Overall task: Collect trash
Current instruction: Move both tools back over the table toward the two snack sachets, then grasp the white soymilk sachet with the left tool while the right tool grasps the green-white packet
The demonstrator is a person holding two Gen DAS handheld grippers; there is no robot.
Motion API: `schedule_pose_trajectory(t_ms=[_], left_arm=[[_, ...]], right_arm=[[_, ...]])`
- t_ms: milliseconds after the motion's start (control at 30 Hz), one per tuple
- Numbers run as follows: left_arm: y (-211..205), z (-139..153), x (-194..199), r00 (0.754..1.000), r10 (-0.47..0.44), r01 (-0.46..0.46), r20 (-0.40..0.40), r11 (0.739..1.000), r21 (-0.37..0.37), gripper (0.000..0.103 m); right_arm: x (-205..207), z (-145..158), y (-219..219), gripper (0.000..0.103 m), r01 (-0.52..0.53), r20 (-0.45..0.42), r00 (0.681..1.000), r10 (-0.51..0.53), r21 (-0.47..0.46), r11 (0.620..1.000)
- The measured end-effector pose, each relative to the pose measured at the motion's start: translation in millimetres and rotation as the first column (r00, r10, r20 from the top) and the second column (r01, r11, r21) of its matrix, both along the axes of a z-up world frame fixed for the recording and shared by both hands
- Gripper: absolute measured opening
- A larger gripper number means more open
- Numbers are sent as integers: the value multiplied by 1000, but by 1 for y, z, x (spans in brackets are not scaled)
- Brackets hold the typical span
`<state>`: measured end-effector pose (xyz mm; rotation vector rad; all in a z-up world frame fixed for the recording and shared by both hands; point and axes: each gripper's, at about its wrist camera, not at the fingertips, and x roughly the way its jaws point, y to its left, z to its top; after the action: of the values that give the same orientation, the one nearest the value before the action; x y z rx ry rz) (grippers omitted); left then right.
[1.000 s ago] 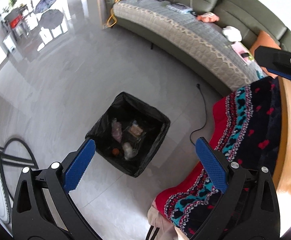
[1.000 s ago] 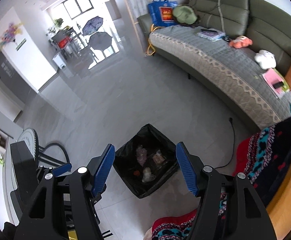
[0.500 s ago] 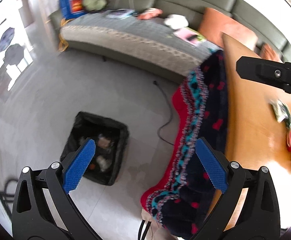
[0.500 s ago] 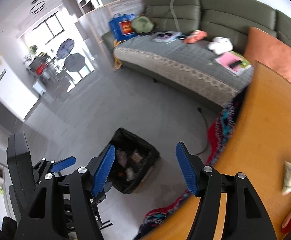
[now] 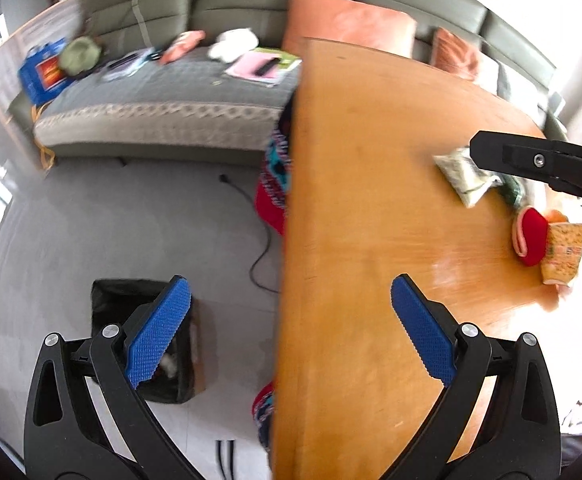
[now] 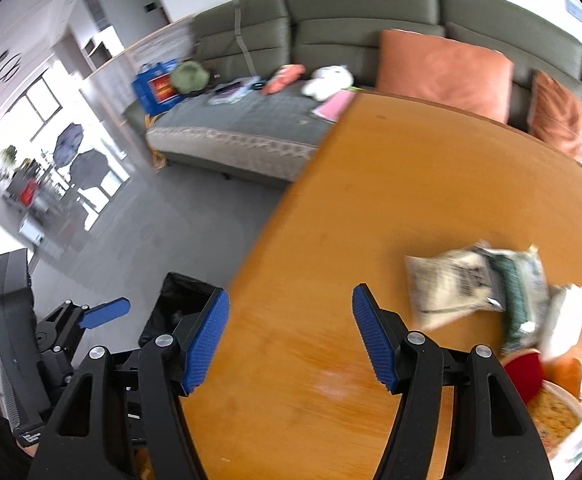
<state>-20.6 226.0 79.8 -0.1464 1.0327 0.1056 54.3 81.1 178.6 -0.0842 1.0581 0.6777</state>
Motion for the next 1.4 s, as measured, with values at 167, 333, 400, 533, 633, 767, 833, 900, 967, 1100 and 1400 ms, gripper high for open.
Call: schedule_pose_trajectory(t_ms=[167,333,400,533,633,767,833,900,967,1100,1400], left_arm=[[-40,2,24,997,-82,82,-5,997,-4,97],[-75,-1,47,984,-177,177,-20,984,7,97],[-85,-2,58,978,-209,210,-25,978,5,97],[-103,-5,80,961,-274,274,-40,962,-7,97],[-113,-7,94,945,-323,323,-52,946,-18,97],[-126,-10,116,926,-373,373,-64,928,-13,97],[-129,-11,124,920,-386,386,-67,922,-11,97],[-132,-13,134,915,-396,396,-78,918,-13,97],[-135,-14,145,908,-409,409,-86,912,-17,97],[-141,-17,161,891,-443,443,-97,896,-18,97],[-163,-34,193,806,-578,581,-130,814,-21,97]], right_arm=[[27,-3,-46,65,59,-18,998,-59,-17,998],[56,-10,-81,72,63,-39,997,-66,-63,996],[69,-13,-93,72,60,-49,997,-64,-79,995],[101,-25,-114,72,53,-93,993,-66,-138,989],[125,-45,-123,72,11,-163,986,-45,-205,979],[144,-67,-127,72,-41,-205,979,-18,-277,960],[151,-80,-128,72,-73,-228,974,1,-306,949],[156,-89,-128,72,-81,-231,973,1,-338,938],[161,-99,-130,72,-85,-244,970,-2,-348,934],[169,-110,-134,72,-84,-277,961,-10,-327,941],[179,-107,-140,57,-58,-251,968,-21,-301,952]])
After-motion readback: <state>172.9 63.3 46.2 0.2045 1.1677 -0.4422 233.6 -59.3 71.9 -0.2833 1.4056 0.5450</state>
